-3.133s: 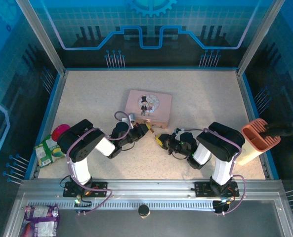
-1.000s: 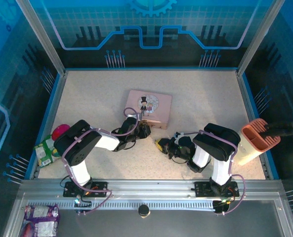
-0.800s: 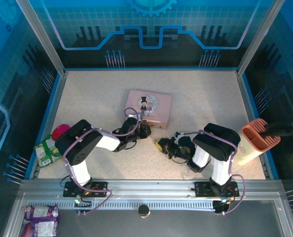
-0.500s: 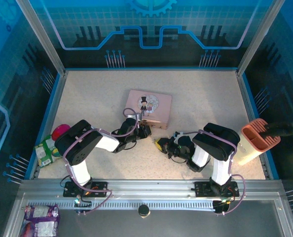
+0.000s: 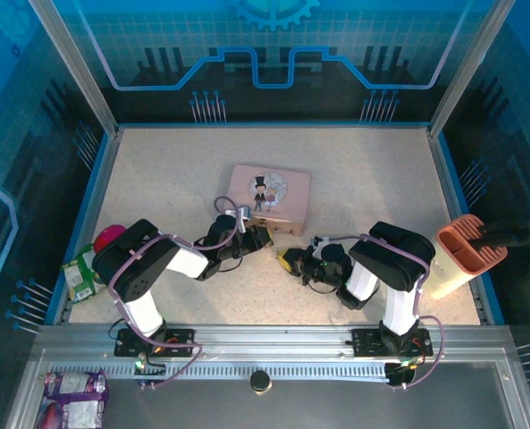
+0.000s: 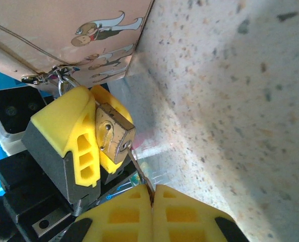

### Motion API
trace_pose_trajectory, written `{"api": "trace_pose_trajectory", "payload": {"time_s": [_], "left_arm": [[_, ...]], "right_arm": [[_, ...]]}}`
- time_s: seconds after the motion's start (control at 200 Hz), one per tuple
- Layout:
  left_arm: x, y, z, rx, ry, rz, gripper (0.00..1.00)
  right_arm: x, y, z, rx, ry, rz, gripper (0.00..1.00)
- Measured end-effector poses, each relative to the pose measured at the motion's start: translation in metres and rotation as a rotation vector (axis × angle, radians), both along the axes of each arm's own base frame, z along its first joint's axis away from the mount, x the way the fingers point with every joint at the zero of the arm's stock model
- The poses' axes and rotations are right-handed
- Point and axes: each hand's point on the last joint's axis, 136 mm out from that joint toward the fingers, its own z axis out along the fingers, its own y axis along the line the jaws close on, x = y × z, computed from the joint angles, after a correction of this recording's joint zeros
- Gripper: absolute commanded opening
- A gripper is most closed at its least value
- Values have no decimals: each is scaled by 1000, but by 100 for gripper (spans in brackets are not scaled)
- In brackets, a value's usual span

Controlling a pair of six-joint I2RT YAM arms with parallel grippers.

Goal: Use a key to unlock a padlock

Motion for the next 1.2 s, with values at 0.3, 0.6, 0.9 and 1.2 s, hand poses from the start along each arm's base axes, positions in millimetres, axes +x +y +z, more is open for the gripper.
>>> {"api": "trace_pose_trajectory", "payload": {"time_s": [0.3,0.6,0.9,1.2], "left_arm": [[2,-3,11,-71,-9,-3,0],[4,-6,21,-122,-38,-9,0],[6,-6,25,-147,-51,-12,0],[9,-8,31,-182,-86,-30,0]], "right_arm": [[-1,2,4,10,-4,12,0],[-1,4,15,34,-27,21,0],[1,3,21,45,-40,18,0],[7,-1,33,57,-80,6,0]]}}
